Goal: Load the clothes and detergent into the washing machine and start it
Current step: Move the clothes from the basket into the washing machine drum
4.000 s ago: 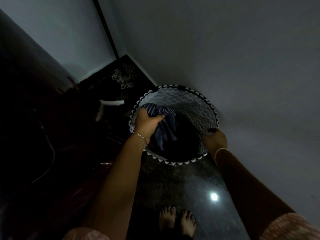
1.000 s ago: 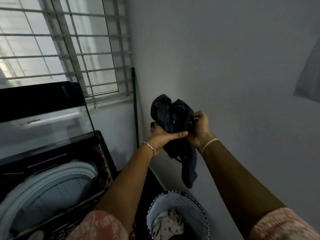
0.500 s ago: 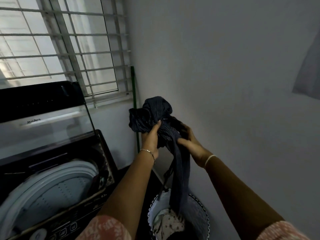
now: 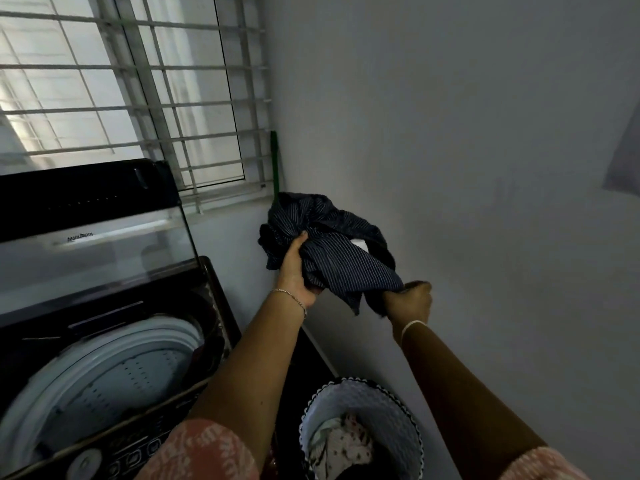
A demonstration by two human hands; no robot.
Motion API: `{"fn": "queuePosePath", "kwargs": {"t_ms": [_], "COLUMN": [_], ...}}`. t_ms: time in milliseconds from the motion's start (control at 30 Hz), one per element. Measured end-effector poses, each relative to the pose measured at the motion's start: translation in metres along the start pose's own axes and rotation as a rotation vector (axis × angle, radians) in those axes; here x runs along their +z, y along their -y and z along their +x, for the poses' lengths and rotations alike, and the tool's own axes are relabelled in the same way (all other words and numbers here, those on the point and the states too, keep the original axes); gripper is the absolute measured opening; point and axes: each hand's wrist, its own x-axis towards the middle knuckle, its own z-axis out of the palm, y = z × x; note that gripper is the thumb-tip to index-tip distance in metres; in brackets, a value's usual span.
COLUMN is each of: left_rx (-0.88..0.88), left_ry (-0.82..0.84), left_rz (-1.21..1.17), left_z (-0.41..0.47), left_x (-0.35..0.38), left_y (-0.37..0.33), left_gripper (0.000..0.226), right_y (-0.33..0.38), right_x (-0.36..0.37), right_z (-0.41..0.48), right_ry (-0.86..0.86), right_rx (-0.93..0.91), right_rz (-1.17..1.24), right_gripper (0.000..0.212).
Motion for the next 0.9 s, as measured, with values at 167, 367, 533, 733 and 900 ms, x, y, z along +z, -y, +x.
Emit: {"fn": "queuePosePath", "kwargs": {"t_ms": [167,367,533,733,900], "left_rx": [-0.193,-0.332,-0.239,-0.116,0.01], "left_ry": [0.059,0.02,0.043,-0.017,-0.098], "left_rz": [0.204,0.273,0.215,0.127,0.113], "left_z": [-0.013,-0.017,-0.025,-0.038,-0.051], "left_x": [-0.005,-0.007,0.003,0.004,-0.018], "left_y": [-0.007,0.002,0.0,-0.004,-0.005], "left_gripper": [0.04,0.053,0.047,0.029,0.023], "right_y": [0.017,0.044,0.051,0.066,0.067], "right_x": [0.001,0.004,-0.003,0.002,0.022], "right_z": [0.018,0.011,-0.003,-0.023,-0.041], "right_ry": [0.351,0.538,0.724,0.748,0.892], "right_rx": [0.301,0.28,0.191,0.242,0.291], "right_rz": [0.359,0.436,0.451,0.569,0.708], "right_gripper": [0.019,0.019,0.026,0.035,0.054]}}
